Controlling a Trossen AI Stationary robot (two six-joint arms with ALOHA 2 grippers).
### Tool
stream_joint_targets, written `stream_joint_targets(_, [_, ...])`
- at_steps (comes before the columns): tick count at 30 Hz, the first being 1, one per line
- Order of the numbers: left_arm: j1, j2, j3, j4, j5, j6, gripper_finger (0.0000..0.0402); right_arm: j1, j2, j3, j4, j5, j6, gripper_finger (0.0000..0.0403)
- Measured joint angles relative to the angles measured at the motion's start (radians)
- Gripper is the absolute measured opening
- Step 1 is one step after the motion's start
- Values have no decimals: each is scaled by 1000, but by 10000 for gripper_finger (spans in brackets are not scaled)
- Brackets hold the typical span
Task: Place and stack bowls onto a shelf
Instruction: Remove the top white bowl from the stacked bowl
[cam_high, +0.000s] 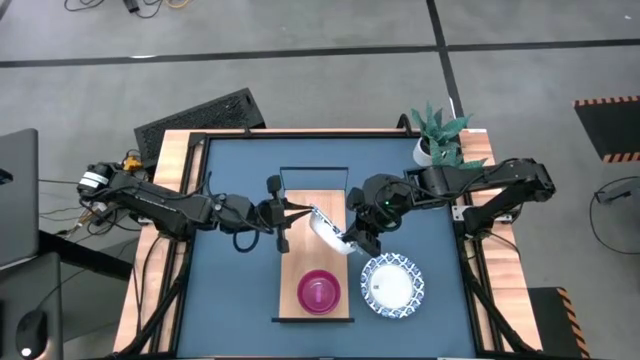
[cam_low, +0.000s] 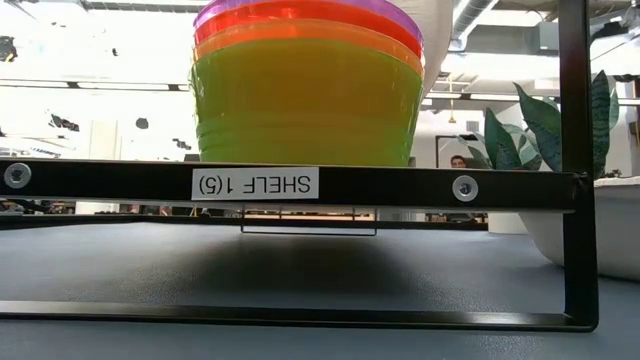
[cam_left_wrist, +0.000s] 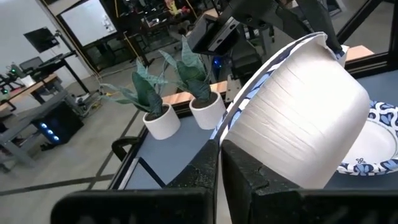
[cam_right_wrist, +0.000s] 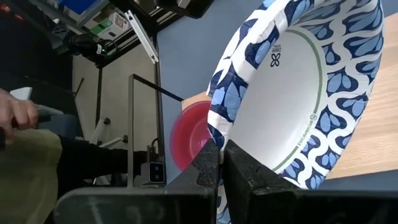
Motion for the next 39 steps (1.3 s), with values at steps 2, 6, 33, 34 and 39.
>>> stream_joint_targets(2, [0,0,0,0,0,-11,1,0,0,0,3,1,-9,33])
stream_joint_targets(6, [-2,0,0,-1,-11,-25,0,-5,0,0,3,25,-5,33])
stream_joint_targets(33, [-138,-50,0,-132,-274,-105,0,-91,0,0,-24,200,54,33])
stream_joint_targets(34, [-140,-54,0,-132,-279,-106,0,-91,0,0,-25,207,59,33])
stream_joint_targets(39, [-142,-55,0,-127,-351,-101,0,-90,-4,0,-25,158,46,32])
